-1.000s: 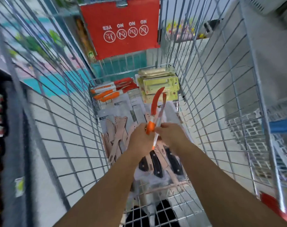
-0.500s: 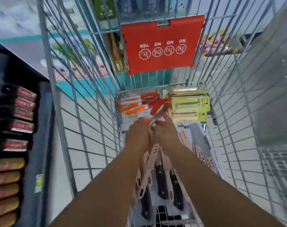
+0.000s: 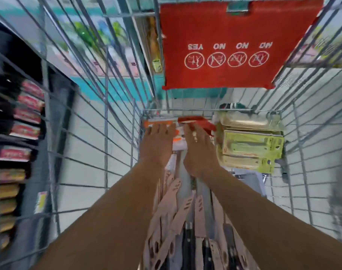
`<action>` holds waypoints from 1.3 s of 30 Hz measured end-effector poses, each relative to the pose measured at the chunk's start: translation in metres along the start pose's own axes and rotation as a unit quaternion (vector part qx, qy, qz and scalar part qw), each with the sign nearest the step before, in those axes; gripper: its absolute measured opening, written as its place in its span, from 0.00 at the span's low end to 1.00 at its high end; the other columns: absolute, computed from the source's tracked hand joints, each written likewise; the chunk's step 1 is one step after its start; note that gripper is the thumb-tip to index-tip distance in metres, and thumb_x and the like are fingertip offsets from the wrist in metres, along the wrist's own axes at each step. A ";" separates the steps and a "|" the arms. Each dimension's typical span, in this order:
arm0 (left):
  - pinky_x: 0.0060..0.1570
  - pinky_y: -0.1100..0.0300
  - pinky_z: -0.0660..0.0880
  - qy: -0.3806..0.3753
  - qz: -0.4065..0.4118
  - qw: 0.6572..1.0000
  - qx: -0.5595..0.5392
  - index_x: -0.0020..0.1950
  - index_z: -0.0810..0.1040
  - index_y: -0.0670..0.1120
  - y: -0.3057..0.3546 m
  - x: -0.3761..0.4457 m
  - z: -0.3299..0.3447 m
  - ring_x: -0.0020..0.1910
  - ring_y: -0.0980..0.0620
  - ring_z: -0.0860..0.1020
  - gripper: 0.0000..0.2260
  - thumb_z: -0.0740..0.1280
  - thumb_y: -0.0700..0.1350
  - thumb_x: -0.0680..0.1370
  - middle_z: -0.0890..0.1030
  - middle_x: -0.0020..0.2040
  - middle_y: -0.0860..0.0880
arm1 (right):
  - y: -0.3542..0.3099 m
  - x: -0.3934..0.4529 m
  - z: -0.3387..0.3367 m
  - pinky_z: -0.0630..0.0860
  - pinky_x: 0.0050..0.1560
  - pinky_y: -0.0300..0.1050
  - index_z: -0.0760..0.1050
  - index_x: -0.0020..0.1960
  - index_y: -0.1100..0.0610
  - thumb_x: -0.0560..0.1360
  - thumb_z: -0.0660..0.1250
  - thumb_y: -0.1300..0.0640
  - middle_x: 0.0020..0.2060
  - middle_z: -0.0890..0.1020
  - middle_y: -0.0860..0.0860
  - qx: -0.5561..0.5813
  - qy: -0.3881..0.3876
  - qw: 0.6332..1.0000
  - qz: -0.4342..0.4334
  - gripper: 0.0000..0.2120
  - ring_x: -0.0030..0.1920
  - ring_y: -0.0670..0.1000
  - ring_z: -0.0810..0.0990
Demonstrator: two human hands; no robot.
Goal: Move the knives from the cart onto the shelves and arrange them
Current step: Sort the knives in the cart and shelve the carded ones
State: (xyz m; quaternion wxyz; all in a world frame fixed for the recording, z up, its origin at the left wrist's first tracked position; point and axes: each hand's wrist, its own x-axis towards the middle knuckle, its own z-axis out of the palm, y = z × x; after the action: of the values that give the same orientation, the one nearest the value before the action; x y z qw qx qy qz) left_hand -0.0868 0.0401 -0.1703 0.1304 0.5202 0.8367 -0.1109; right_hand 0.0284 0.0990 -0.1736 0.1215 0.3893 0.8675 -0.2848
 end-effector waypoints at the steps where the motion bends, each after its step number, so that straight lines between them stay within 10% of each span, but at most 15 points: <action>1: 0.69 0.48 0.58 0.000 -0.004 1.000 0.005 0.76 0.55 0.46 -0.003 0.001 0.003 0.71 0.41 0.62 0.21 0.50 0.44 0.83 0.66 0.70 0.42 | 0.001 0.002 0.001 0.58 0.73 0.55 0.42 0.78 0.51 0.75 0.59 0.61 0.77 0.43 0.53 -0.010 -0.014 1.000 -0.013 0.38 0.77 0.57 0.46; 6: 0.73 0.46 0.43 -0.028 -0.042 0.999 -0.001 0.77 0.38 0.50 -0.003 -0.003 0.017 0.76 0.40 0.48 0.28 0.49 0.42 0.81 0.48 0.78 0.42 | -0.002 0.009 0.015 0.51 0.76 0.52 0.36 0.78 0.54 0.75 0.58 0.62 0.77 0.37 0.52 -0.025 -0.036 0.999 -0.023 0.40 0.77 0.55 0.37; 14: 0.74 0.48 0.39 -0.013 -0.046 0.999 -0.006 0.77 0.38 0.49 0.002 -0.006 0.010 0.77 0.42 0.43 0.30 0.52 0.39 0.80 0.44 0.78 0.43 | -0.003 0.005 0.008 0.46 0.77 0.54 0.35 0.78 0.54 0.75 0.59 0.61 0.77 0.36 0.50 -0.022 -0.030 0.999 -0.033 0.41 0.76 0.53 0.35; 21: 0.69 0.51 0.60 0.097 -0.058 0.992 -0.057 0.74 0.61 0.43 0.030 -0.049 -0.005 0.69 0.43 0.65 0.26 0.64 0.42 0.76 0.66 0.69 0.42 | -0.002 -0.048 0.004 0.51 0.74 0.49 0.52 0.77 0.56 0.76 0.60 0.60 0.77 0.53 0.53 0.034 0.064 0.997 -0.006 0.32 0.76 0.54 0.51; 30: 0.66 0.55 0.61 -0.019 0.004 0.986 -0.167 0.74 0.54 0.44 0.074 -0.149 0.009 0.68 0.44 0.62 0.27 0.61 0.42 0.78 0.61 0.69 0.43 | 0.012 -0.155 0.024 0.66 0.68 0.56 0.63 0.73 0.62 0.73 0.47 0.50 0.70 0.67 0.60 0.070 0.075 0.991 0.083 0.31 0.69 0.61 0.66; 39: 0.69 0.52 0.62 -0.119 0.127 0.967 -0.188 0.76 0.53 0.49 0.117 -0.212 0.036 0.72 0.45 0.58 0.28 0.59 0.38 0.79 0.57 0.74 0.45 | 0.053 -0.228 0.039 0.62 0.69 0.50 0.57 0.74 0.56 0.76 0.62 0.57 0.72 0.63 0.55 0.073 0.033 0.977 0.199 0.28 0.71 0.56 0.62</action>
State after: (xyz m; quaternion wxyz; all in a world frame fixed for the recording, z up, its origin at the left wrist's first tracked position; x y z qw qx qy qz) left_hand 0.1121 -0.0990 -0.1388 0.3378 0.5714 0.7479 0.0050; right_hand 0.2192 -0.0339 -0.1278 0.1181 0.5710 0.7532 -0.3044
